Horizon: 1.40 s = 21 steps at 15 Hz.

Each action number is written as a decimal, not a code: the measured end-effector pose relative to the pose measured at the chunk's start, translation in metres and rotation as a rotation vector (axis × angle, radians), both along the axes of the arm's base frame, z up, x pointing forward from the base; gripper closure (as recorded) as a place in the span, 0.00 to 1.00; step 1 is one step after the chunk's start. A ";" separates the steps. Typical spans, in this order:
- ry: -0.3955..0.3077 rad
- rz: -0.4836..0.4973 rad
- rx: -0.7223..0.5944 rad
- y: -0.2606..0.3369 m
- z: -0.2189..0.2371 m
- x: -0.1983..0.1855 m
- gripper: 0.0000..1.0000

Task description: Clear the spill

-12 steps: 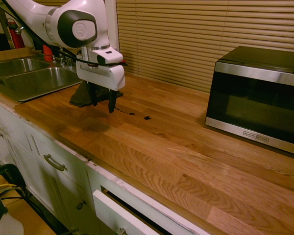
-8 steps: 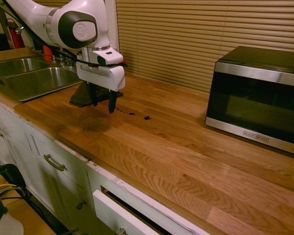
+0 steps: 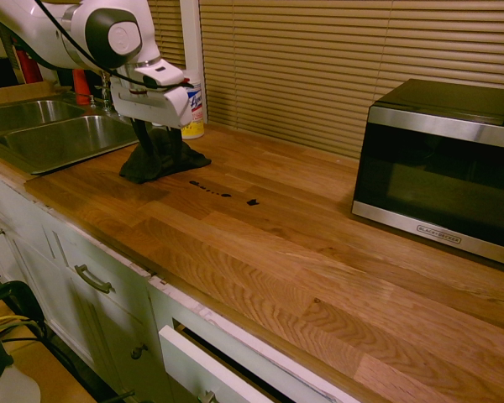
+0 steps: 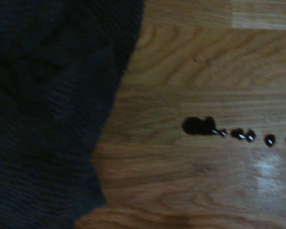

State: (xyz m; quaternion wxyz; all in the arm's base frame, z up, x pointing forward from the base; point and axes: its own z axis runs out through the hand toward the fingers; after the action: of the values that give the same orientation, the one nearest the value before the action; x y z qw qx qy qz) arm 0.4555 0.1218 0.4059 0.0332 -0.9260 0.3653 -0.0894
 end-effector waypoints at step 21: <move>-0.088 -0.029 -0.035 0.157 -0.043 0.081 1.00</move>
State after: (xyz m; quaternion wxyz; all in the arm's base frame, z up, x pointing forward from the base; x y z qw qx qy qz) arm 0.5366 0.2789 0.3630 0.0318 -0.9163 0.3751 -0.1366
